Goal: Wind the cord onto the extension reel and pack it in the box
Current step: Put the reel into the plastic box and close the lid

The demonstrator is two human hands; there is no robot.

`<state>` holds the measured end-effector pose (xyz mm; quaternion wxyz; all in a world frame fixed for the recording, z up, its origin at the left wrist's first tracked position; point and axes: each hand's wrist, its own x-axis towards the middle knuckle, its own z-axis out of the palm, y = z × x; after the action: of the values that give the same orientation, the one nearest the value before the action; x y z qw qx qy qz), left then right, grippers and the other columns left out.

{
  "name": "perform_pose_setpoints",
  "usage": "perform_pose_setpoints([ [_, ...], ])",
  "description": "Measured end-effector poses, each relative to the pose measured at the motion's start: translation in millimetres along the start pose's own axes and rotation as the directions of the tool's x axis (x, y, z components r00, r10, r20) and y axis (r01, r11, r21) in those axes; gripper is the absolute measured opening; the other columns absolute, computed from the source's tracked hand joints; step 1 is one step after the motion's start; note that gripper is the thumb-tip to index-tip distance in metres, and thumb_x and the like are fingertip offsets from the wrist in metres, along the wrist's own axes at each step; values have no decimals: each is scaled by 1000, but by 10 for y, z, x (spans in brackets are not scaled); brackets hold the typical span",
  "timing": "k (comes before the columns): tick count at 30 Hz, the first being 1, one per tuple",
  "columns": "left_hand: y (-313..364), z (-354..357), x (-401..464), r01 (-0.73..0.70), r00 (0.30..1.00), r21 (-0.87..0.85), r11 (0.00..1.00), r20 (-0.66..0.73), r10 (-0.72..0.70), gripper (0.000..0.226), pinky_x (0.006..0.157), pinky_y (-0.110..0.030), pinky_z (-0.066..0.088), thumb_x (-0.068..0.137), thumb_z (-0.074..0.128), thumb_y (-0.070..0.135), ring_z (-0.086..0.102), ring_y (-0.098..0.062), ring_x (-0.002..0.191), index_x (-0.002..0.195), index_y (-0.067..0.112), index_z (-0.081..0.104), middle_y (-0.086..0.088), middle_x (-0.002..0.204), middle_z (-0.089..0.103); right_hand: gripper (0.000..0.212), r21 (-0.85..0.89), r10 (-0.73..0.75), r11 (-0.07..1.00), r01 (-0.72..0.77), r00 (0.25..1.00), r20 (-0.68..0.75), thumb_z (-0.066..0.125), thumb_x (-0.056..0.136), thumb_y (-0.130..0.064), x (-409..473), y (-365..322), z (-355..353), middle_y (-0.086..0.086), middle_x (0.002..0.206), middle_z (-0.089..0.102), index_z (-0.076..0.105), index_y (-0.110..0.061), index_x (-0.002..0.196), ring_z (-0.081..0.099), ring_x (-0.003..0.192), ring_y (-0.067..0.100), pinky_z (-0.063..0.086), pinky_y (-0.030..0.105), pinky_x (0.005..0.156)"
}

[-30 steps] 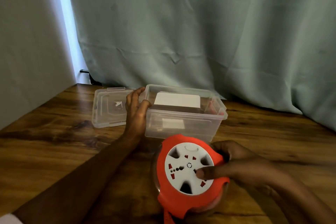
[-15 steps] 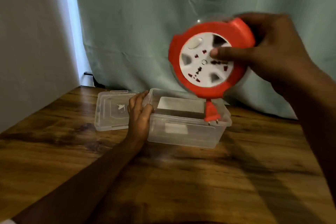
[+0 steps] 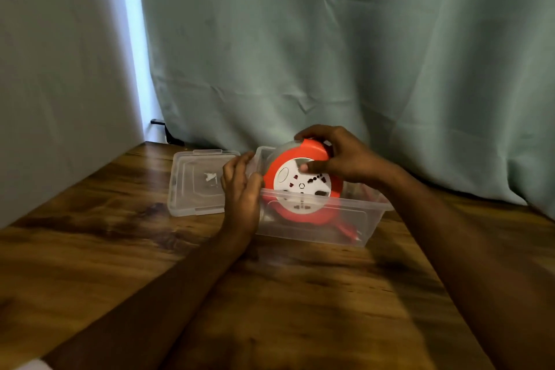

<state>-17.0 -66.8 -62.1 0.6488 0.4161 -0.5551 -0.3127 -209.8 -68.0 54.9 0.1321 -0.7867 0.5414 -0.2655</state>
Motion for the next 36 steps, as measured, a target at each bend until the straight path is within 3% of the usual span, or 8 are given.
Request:
perform_pose_setpoints([
  [3,3,8,-20,-30,999,3,1000,-14,30,79,103,-10,31,78,36,56,38,-13,133,144,14,51,7,135,40,58,141,84,987,-79,996,-29,87,81,-30,17,188,86,-1,128,61,59,-26,132,63,115,22,60,40,94],
  [6,0,30,-14,-16,1000,43,999,-21,17,65,97,0,28,86,37,42,38,-15,135,143,13,51,7,134,39,54,-26,50,998,-52,996,-76,86,81,-34,5,259,172,-3,128,63,65,-24,130,62,112,17,56,34,93],
  [11,-96,-6,13,-73,997,120,990,-5,74,75,108,-20,31,81,30,54,39,-16,136,141,15,53,9,133,38,30,-150,11,987,-49,970,-244,85,84,-30,-32,113,126,-8,119,69,75,-30,112,66,94,8,61,35,83],
  [17,-160,-211,175,-68,989,220,973,-114,94,32,111,-41,42,102,39,39,55,-21,125,120,25,62,3,126,61,35,44,224,968,-245,775,-591,77,85,-54,-437,209,0,-7,99,77,78,-25,104,72,89,13,61,42,85],
  [20,-221,-472,321,-59,998,689,723,51,32,13,106,-48,44,101,54,27,59,-27,115,107,22,64,-3,118,66,62,120,329,943,-311,807,-490,68,85,-68,-563,295,112,1,130,70,72,-21,125,66,119,23,54,43,99],
  [23,-160,-575,322,-122,965,907,403,202,-164,31,106,-51,38,96,56,53,53,-24,116,108,25,64,2,113,58,56,171,305,952,-253,750,-587,68,89,-59,-667,314,275,5,140,65,67,-21,131,61,126,27,51,41,97],
  [30,19,-783,354,-368,829,802,471,512,-226,21,88,-38,51,88,73,47,51,-15,103,95,30,64,6,112,58,44,178,275,961,-210,733,-622,66,96,-48,-762,343,366,5,131,68,68,-17,127,64,118,26,56,39,92],
  [36,95,-958,380,-370,916,735,569,392,89,25,75,-29,45,90,73,24,58,-14,97,99,40,57,12,101,58,36,151,255,967,-206,728,-636,68,95,-45,-783,344,368,4,116,74,72,-17,116,67,102,22,59,36,83],
])
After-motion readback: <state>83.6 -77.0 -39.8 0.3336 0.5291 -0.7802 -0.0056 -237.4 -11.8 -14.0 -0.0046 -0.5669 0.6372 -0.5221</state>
